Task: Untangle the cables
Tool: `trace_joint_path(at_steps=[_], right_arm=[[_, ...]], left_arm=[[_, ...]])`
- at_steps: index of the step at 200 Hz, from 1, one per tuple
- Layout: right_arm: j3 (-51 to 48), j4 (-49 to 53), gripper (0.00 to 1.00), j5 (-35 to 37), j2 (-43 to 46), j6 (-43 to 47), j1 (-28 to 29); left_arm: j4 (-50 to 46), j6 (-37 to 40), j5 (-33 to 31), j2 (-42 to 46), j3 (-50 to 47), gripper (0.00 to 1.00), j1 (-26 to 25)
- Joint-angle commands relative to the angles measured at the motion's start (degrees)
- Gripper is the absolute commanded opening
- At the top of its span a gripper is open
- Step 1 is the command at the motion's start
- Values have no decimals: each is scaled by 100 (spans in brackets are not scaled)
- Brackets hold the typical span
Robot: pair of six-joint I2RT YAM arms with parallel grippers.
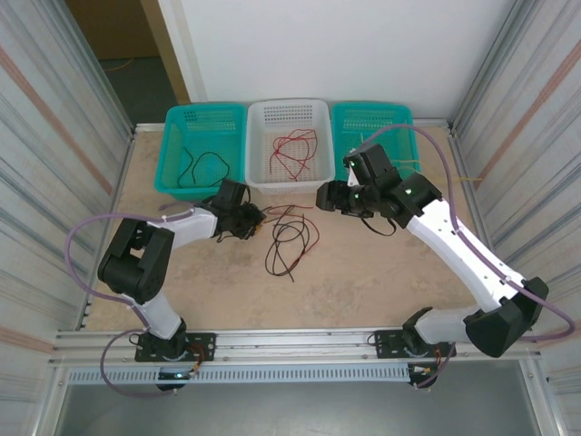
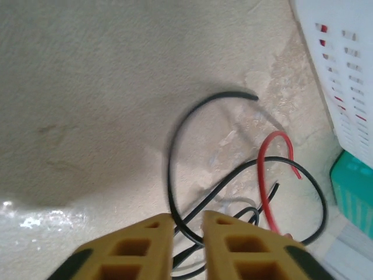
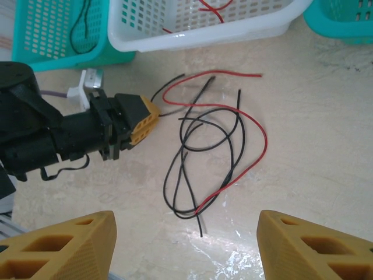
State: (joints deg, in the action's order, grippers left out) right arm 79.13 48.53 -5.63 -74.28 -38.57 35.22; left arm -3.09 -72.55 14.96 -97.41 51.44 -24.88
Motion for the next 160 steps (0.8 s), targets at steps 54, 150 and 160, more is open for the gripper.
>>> trace_joint_path(at_steps=[54, 150, 160], right_arm=[[-12, -49, 61, -201, 182, 147, -309], [439, -589, 72, -1135, -251, 75, -189], [578, -683, 74, -1236, -347, -10, -131]], left_arm=[[-2039, 1614, -646, 1159, 530, 0, -262], [-2362, 3658, 297, 3056, 1439, 0, -609], [-2382, 3821, 332, 3203, 1459, 0, -612]])
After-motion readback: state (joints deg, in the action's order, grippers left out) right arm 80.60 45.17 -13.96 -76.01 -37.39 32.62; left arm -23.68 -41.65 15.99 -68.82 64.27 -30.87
